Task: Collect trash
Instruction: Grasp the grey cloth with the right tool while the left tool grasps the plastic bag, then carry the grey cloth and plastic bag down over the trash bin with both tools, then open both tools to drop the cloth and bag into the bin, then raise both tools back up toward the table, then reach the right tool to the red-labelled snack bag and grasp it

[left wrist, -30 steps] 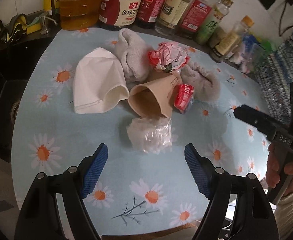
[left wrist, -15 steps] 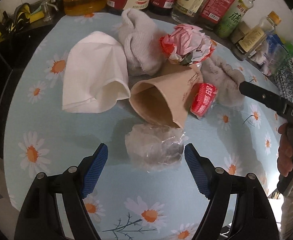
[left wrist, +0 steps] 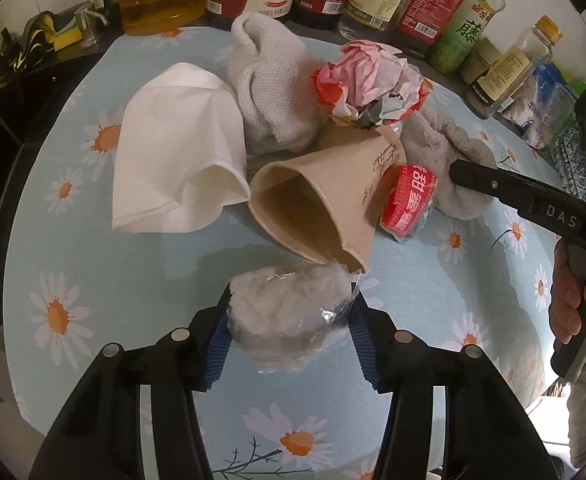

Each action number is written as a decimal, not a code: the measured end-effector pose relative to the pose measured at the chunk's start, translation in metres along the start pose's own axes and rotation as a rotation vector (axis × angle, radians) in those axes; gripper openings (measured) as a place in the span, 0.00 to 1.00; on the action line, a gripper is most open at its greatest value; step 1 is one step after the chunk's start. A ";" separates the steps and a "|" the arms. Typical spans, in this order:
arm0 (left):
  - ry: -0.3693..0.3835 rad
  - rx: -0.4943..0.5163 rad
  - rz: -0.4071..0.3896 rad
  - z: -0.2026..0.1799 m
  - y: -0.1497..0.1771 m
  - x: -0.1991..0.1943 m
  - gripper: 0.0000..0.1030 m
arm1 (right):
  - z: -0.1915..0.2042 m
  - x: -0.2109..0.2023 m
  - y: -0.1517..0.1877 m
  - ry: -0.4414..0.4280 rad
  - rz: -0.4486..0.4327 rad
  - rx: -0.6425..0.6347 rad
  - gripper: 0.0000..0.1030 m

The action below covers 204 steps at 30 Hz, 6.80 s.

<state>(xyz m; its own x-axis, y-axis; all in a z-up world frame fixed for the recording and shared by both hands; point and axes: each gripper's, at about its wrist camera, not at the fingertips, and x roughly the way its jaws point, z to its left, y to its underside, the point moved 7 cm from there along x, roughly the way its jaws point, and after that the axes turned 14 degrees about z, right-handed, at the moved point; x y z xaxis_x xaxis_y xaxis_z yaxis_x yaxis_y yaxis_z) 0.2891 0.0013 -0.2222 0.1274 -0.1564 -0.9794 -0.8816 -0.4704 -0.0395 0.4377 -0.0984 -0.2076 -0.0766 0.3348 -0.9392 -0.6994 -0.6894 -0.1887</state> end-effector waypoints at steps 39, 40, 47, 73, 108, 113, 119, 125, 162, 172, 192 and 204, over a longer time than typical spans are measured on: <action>0.119 0.259 -0.132 0.049 0.098 -0.080 0.48 | 0.145 -0.074 0.156 0.148 -0.172 0.248 0.21; 0.121 0.265 -0.134 0.052 0.102 -0.082 0.48 | 0.153 -0.074 0.161 0.150 -0.173 0.251 0.21; 0.140 0.304 -0.142 0.075 0.132 -0.093 0.48 | 0.201 -0.063 0.185 0.142 -0.169 0.256 0.21; 0.157 0.267 0.075 0.142 0.216 -0.015 0.48 | 0.257 0.077 0.267 -0.001 0.126 0.334 0.22; 0.096 0.193 0.367 0.170 0.260 0.122 0.65 | 0.232 0.186 0.307 -0.182 0.334 0.571 0.40; 0.082 0.171 0.370 0.178 0.257 0.122 0.67 | 0.230 0.177 0.302 -0.171 0.315 0.577 0.40; 0.081 0.166 0.349 0.185 0.251 0.110 0.67 | 0.233 0.164 0.297 -0.157 0.292 0.573 0.41; 0.093 0.165 0.318 0.184 0.247 0.095 0.67 | 0.241 0.145 0.292 -0.138 0.256 0.559 0.44; 0.134 0.311 -0.116 0.143 0.188 -0.094 0.67 | 0.214 -0.049 0.221 0.092 -0.149 0.450 0.64; 0.093 0.280 -0.179 0.122 0.138 -0.125 0.75 | 0.156 -0.087 0.163 0.094 -0.227 0.349 0.81; 0.028 0.061 -0.164 0.103 0.055 -0.119 0.86 | 0.115 -0.024 0.041 0.170 -0.071 -0.379 0.89; -0.019 -0.064 -0.139 0.104 0.027 -0.099 0.86 | 0.095 0.034 0.017 0.158 0.043 -0.534 0.81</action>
<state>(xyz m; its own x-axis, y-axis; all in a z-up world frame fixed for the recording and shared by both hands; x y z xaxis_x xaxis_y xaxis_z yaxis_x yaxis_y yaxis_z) 0.2058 0.0942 -0.1463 0.2368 -0.0696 -0.9691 -0.8254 -0.5406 -0.1628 0.3558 -0.0375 -0.2156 0.0390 0.2269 -0.9731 -0.2377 -0.9438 -0.2296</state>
